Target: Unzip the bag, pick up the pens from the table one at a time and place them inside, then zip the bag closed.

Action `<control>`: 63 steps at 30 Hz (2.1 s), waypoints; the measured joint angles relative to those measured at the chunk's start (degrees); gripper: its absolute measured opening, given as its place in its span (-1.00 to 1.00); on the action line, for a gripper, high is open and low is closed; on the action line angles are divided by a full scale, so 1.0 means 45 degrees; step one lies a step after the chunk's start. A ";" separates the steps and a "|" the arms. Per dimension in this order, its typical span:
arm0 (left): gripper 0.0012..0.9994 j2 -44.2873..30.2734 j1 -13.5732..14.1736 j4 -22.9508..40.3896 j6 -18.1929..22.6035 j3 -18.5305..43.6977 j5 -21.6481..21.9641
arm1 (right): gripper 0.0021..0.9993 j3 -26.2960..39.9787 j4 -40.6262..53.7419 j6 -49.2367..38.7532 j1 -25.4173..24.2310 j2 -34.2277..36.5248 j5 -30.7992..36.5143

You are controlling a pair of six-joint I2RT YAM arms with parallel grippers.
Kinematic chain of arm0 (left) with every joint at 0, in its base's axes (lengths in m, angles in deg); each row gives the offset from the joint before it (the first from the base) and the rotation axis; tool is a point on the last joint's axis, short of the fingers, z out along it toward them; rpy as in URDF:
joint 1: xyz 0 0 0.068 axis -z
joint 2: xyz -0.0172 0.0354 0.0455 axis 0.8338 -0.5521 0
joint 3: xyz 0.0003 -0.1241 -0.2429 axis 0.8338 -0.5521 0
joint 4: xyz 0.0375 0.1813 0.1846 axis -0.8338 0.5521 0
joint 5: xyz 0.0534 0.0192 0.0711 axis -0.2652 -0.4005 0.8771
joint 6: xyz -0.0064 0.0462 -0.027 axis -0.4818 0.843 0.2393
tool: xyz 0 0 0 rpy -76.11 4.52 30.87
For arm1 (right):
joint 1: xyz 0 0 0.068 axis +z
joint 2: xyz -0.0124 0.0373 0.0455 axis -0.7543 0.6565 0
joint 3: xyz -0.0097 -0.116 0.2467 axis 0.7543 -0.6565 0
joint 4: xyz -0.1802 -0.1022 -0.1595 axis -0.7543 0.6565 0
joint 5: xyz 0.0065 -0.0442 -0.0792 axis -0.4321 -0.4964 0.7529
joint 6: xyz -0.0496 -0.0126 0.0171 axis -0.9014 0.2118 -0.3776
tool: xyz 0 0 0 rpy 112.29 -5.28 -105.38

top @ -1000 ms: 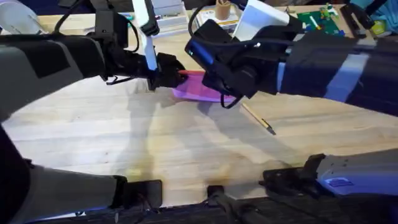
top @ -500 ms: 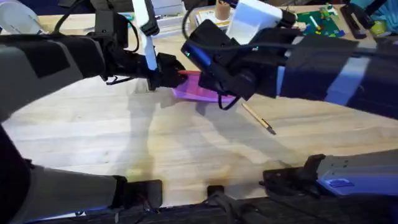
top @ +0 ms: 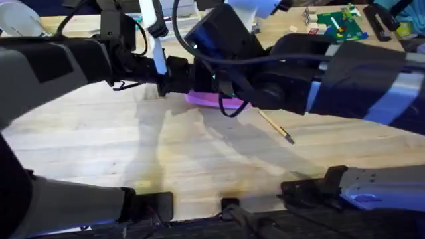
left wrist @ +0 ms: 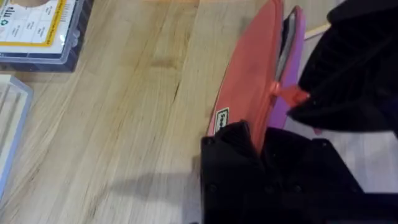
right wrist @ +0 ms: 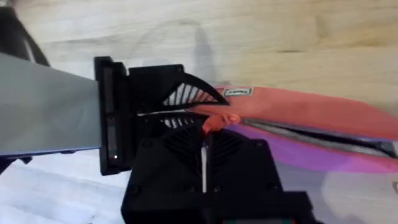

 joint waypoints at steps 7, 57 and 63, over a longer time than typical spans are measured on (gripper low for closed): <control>-0.91 0.0000 -0.0039 0.0000 0.0004 0.0000 -0.0063 | -0.94 -0.0112 -0.1235 -0.0987 -0.0048 0.0298 -0.0877; 0.99 0.1609 -0.2388 0.0408 0.0084 0.0005 -0.0968 | 1.00 -0.0049 0.1170 -1.4421 -0.4742 -0.3041 -0.4795; 0.99 0.1647 -0.3335 0.0729 0.0083 0.0005 -0.0977 | 1.00 0.0000 0.0846 -1.9366 -0.4784 -0.3039 -0.4936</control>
